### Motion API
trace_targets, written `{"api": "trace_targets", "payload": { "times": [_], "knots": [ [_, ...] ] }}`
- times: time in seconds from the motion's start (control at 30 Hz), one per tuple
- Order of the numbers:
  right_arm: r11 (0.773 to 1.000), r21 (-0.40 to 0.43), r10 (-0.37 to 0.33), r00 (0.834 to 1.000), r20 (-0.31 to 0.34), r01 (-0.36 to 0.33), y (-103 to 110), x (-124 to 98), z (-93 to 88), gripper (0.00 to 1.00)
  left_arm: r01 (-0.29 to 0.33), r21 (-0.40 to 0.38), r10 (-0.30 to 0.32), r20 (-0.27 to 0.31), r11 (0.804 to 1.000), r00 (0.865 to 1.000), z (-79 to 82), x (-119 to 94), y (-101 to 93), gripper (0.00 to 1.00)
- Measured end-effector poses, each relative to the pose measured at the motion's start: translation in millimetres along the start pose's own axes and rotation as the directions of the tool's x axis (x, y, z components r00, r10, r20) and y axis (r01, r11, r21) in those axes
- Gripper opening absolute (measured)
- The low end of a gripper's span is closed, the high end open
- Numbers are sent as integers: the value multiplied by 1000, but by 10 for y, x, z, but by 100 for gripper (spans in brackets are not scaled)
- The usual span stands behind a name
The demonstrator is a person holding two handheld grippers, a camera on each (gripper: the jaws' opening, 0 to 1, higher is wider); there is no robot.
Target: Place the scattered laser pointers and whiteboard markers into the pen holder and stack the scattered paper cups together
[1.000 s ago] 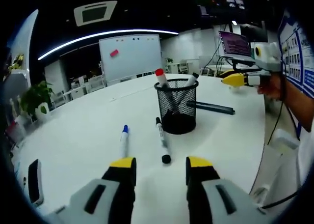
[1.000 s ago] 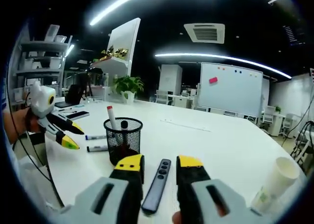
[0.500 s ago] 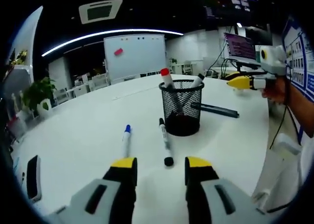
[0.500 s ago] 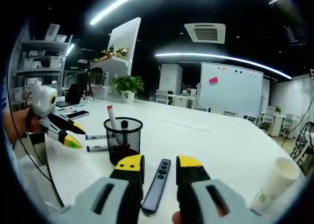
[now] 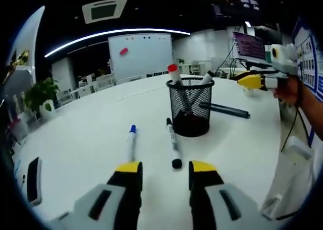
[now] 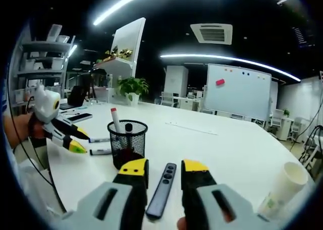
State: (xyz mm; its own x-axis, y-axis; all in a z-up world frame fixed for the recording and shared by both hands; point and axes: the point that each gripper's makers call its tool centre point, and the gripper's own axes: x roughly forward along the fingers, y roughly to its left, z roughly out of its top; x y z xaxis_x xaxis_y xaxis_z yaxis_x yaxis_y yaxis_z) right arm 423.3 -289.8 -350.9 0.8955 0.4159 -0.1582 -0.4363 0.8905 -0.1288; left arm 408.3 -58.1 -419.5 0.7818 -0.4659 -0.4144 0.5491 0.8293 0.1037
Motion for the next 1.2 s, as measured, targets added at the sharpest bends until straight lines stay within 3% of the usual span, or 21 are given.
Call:
{"api": "trace_targets", "payload": {
  "times": [1.2],
  "knots": [
    [1000, 5, -10, 1000, -3, 10, -37, -30, -13, 26, 13, -11, -13, -10, 1000, 1000, -60, 193, -63, 28]
  ]
}}
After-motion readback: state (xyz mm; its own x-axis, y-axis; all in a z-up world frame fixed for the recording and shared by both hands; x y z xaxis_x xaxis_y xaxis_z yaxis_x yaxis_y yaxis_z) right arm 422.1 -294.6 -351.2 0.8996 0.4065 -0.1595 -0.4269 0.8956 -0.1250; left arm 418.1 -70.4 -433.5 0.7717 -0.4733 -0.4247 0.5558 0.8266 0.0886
